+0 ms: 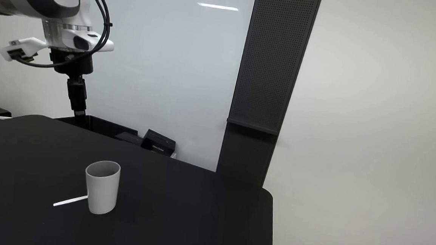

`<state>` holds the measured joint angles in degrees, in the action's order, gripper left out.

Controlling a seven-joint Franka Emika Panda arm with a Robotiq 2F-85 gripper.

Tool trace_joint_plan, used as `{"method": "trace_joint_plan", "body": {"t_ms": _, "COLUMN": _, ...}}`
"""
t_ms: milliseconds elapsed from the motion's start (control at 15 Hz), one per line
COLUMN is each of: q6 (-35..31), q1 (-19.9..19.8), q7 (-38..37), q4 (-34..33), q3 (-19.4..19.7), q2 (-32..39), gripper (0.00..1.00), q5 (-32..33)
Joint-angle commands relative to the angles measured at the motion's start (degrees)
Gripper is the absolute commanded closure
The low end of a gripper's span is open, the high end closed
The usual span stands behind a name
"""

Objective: Take the spoon and put it in the cup

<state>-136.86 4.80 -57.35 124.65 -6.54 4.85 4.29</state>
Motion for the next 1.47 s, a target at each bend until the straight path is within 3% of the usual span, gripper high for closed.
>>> {"method": "trace_joint_plan", "body": {"t_ms": 0, "q6": -2.98, "q1": 1.63, "q7": -2.63, "q4": -3.13, "q3": 0.89, "q2": 4.11, "gripper": 0.00, "q5": -0.18}}
{"method": "trace_joint_plan", "body": {"t_ms": 733, "q6": -7.56, "q1": 4.68, "q7": -0.33, "q4": -7.63, "q3": 2.65, "q2": 13.54, "gripper": 0.00, "q5": -1.28}}
{"method": "trace_joint_plan", "body": {"t_ms": 800, "q6": -7.21, "q1": 4.97, "q7": 0.25, "q4": -7.94, "q3": 2.80, "q2": 13.80, "gripper": 0.00, "q5": -1.03}}
{"method": "trace_joint_plan", "body": {"t_ms": 867, "q6": -5.14, "q1": 3.67, "q7": 5.54, "q4": -7.90, "q3": 1.18, "q2": 13.16, "gripper": 0.00, "q5": -4.46}}
{"method": "trace_joint_plan", "body": {"t_ms": 933, "q6": -7.40, "q1": 5.08, "q7": 1.88, "q4": -5.86, "q3": 2.91, "q2": 12.65, "gripper": 0.00, "q5": -2.28}}
{"method": "trace_joint_plan", "body": {"t_ms": 1400, "q6": -6.64, "q1": 5.02, "q7": 5.45, "q4": -6.48, "q3": 2.64, "q2": 12.87, "gripper": 0.00, "q5": -4.08}}
